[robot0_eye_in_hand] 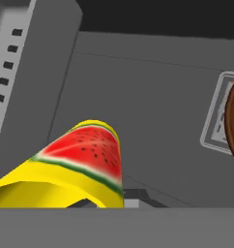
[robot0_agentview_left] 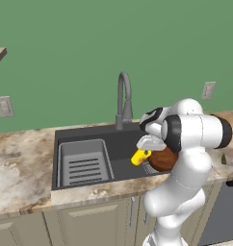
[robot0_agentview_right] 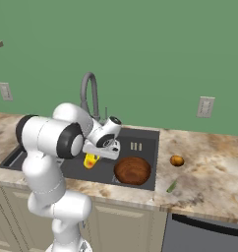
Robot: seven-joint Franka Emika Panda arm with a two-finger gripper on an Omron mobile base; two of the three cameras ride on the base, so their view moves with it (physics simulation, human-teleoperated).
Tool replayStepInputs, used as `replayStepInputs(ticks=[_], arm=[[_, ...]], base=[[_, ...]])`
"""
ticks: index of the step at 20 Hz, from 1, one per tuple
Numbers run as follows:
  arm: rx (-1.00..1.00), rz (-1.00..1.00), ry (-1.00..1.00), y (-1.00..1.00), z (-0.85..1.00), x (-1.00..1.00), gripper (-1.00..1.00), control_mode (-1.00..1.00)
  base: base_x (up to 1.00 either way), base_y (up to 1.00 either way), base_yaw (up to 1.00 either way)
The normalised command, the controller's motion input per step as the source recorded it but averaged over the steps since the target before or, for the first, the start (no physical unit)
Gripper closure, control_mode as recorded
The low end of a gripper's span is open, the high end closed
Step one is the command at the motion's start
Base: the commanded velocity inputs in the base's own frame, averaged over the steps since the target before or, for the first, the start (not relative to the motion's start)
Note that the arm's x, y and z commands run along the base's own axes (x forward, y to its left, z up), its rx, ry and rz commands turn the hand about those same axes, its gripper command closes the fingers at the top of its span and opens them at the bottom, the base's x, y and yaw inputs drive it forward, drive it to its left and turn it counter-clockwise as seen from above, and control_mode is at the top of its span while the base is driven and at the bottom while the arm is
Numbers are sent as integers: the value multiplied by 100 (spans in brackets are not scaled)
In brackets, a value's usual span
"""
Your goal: Remove the mango and lemon wedge from the sink. Then move the bowl and cup from the counter to the sink for washing.
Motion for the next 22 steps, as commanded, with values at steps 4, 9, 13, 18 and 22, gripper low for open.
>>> replayStepInputs(ticks=[4, 9, 13, 18, 22], arm=[[-2, -4, 8, 6, -16, 5, 100, -100], [-2, -5, 5, 5, -18, 5, 100, -100], [-1, -4, 1, 2, -19, 4, 100, -100], [0, -5, 0, 3, -21, 0, 100, -100], [0, -8, 0, 9, -20, 0, 100, -100]], base=[[0, 0, 0], [0, 0, 0], [0, 0, 0], [0, 0, 0], [0, 0, 0]])
